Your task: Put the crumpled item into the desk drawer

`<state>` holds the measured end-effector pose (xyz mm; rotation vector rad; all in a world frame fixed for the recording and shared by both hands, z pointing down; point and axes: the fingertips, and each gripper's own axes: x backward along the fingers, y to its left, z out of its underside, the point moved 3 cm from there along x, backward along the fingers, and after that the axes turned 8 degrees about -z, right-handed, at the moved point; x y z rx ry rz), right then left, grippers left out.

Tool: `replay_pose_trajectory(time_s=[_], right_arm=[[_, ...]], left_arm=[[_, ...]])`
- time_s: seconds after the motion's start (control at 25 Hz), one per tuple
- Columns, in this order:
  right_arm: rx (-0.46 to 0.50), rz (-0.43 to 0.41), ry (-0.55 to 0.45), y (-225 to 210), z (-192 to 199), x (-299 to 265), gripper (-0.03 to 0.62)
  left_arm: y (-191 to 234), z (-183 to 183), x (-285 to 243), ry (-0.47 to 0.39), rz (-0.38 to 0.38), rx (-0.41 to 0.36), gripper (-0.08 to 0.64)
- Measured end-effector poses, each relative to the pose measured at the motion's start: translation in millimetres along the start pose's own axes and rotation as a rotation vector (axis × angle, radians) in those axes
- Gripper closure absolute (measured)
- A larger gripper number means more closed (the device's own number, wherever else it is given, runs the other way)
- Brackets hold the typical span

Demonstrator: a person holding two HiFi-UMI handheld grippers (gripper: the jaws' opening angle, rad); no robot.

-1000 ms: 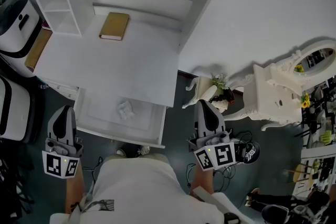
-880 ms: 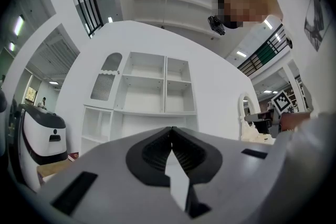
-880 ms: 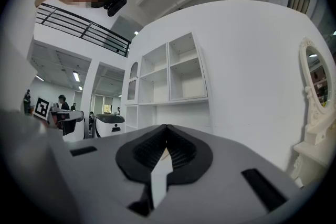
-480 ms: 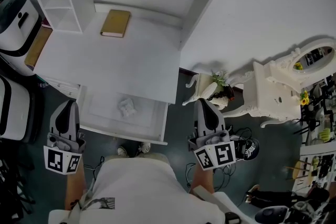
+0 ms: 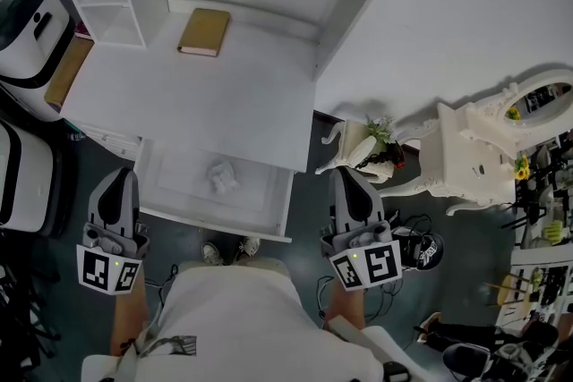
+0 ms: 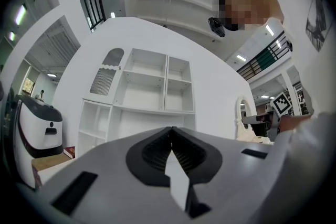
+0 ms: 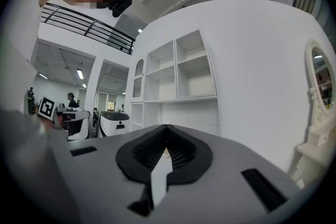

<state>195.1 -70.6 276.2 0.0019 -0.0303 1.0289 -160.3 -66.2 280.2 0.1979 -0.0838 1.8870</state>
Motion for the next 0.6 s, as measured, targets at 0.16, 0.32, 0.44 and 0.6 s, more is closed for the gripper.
replay_pose_trajectory(time_s=[0.16, 0.32, 0.44, 0.6], right_arm=[[-0.006, -0.002, 0.007, 5.1, 7.4, -5.4, 0.583], [-0.006, -0.005, 0.010, 12.5, 10.1, -8.7, 0.583], [-0.003, 0.000, 0.008, 16.6, 8.6, -9.3, 0.583], [-0.003, -0.001, 0.003, 24.1, 7.1, -12.1, 0.583]], left_arm=[[4.3, 9.2, 1.5, 0.022, 0.003, 0.009, 0.545], [6.8, 9.2, -1.9, 0.016, 0.018, 0.010, 0.545], [6.2, 6.5, -2.1, 0.010, 0.035, 0.008, 0.545], [8.8, 6.6, 0.9, 0.016, 0.042, 0.007, 0.545]])
